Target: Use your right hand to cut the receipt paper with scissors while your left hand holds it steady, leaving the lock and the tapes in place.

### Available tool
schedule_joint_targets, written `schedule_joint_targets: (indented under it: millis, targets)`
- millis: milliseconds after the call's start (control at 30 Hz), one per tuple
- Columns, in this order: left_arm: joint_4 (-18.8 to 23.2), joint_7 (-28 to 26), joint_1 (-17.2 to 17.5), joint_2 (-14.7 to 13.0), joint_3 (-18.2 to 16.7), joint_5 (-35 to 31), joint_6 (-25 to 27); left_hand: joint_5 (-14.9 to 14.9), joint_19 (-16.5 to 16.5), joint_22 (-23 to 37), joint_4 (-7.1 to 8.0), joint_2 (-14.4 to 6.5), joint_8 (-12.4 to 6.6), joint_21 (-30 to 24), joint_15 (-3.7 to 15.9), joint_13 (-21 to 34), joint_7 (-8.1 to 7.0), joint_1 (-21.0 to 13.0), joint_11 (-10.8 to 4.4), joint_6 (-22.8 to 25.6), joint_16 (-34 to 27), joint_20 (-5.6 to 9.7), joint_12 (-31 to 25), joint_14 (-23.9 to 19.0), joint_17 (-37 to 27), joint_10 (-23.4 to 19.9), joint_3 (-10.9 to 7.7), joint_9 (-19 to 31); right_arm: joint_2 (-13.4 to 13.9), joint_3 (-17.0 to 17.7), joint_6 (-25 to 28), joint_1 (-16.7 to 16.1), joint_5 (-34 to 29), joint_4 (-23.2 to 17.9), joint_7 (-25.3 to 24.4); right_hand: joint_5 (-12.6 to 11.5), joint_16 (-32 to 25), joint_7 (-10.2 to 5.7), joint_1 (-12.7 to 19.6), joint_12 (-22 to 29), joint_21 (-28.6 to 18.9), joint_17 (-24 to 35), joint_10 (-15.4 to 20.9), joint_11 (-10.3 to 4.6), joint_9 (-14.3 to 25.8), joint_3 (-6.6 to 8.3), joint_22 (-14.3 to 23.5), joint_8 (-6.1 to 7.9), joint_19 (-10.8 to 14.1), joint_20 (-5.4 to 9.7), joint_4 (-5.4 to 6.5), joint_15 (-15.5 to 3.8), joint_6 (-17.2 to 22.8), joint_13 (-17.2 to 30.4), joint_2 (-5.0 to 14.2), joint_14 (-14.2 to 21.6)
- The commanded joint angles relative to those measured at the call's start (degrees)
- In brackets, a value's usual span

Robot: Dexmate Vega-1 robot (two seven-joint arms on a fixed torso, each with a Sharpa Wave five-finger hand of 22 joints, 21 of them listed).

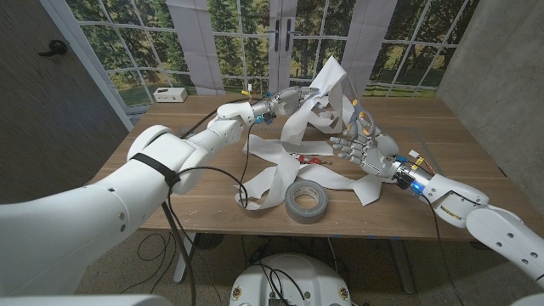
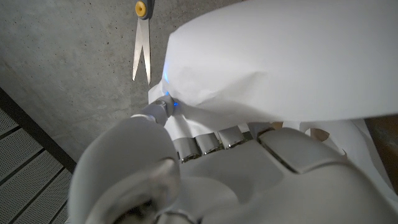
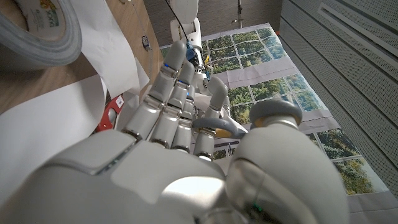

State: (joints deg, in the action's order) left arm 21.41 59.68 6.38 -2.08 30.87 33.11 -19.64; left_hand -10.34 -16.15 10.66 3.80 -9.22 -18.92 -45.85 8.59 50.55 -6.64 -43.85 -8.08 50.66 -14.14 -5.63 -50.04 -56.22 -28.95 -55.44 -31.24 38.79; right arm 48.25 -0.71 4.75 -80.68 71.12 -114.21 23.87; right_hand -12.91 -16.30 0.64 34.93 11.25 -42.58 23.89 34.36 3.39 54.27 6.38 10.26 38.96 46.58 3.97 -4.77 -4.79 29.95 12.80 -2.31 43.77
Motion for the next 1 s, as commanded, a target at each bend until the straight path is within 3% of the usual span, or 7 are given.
schedule_joint_targets:
  millis: [33, 100, 467, 667, 1000]
  targets:
    - [-0.4, 0.6, -0.4, 0.3, -0.6, 0.9, 3.9, -0.1, -1.0, 0.0, -1.34, 0.2, -8.79, -0.3, 3.97, 0.5, 5.71, 0.0, 0.52, 8.4, -0.5, -0.22, -1.3, -1.8, -0.4, -1.2, -0.47, 1.5, -0.1, 0.2, -0.6, -0.3, -0.7, 0.0, 0.1, 0.2, -0.2, 2.24, 0.1, 0.2, 0.2, 0.2, 0.2, 0.1, 0.1, -0.1, 0.1, -0.12, 0.4, -0.23, -0.13, -1.9, 1.2, 0.0, 0.39, -0.3]
    - [-0.5, 0.4, -0.6, 0.4, -0.5, 0.7, 4.4, -0.3, -1.7, 0.1, -2.54, -0.3, -9.04, -0.6, 3.94, 1.0, 5.84, -0.8, 0.53, 7.8, -0.9, 0.12, -1.8, -2.5, -0.9, -0.8, -1.09, 2.3, -0.2, 0.0, -0.6, -0.1, -0.6, 0.2, 0.3, 0.2, -0.2, 2.3, 0.1, 0.2, 0.2, 0.2, 0.2, -0.01, 0.0, -0.11, 0.1, -0.15, 0.4, -0.22, -0.13, -1.86, 1.3, 0.0, 0.41, -0.3]
    - [-0.7, 0.1, -1.1, 0.8, -0.8, 0.7, 5.3, -0.5, -1.9, 0.1, -3.8, -0.6, -10.3, -0.7, 4.08, 0.7, 6.09, -0.5, 0.4, 7.5, -0.9, 0.31, -2.6, -2.4, -2.0, -0.6, -1.8, 4.6, 0.9, -0.1, -1.3, 0.2, -2.6, 0.7, 1.4, 0.2, -0.2, 2.3, 0.1, 0.2, 0.4, 0.1, 0.1, 0.08, 0.0, -0.16, 0.1, -0.28, 0.4, -0.24, -0.17, -1.71, 1.1, -0.1, 0.43, -0.3]
    - [-0.8, 0.2, -1.3, 0.9, -0.7, 0.3, 4.0, -1.9, -1.4, 0.1, -5.34, -0.2, -9.78, -0.4, 4.18, -0.3, 5.77, -0.7, 0.24, 8.3, 0.1, 0.42, -2.7, -2.0, -1.6, -0.6, -3.27, 3.4, 1.1, 0.3, -1.5, -0.5, -2.7, 0.4, 0.9, 0.2, 0.3, 2.6, 0.2, -0.1, 1.0, 0.0, -0.7, 0.17, -0.1, -0.23, 0.1, -0.72, -0.7, -1.13, -0.25, -0.71, 0.6, -0.1, 0.43, -1.4]
    - [-0.5, 4.5, -1.2, 1.1, -2.5, 3.1, 10.1, -2.7, -1.8, 0.1, -6.42, 0.1, -10.04, -0.6, 4.31, -1.1, 5.9, -0.4, 0.14, 9.0, 0.0, 0.55, -3.2, -3.2, -1.6, -1.5, -3.96, 3.4, 2.0, 0.5, -1.1, -0.5, -3.0, 0.7, 1.9, 0.2, 0.5, 2.85, 0.2, 0.0, 1.4, -0.1, -0.8, 0.26, -0.3, -0.28, 0.1, -1.04, -1.2, -1.67, -0.26, -0.48, 0.4, -0.1, 0.51, -1.9]
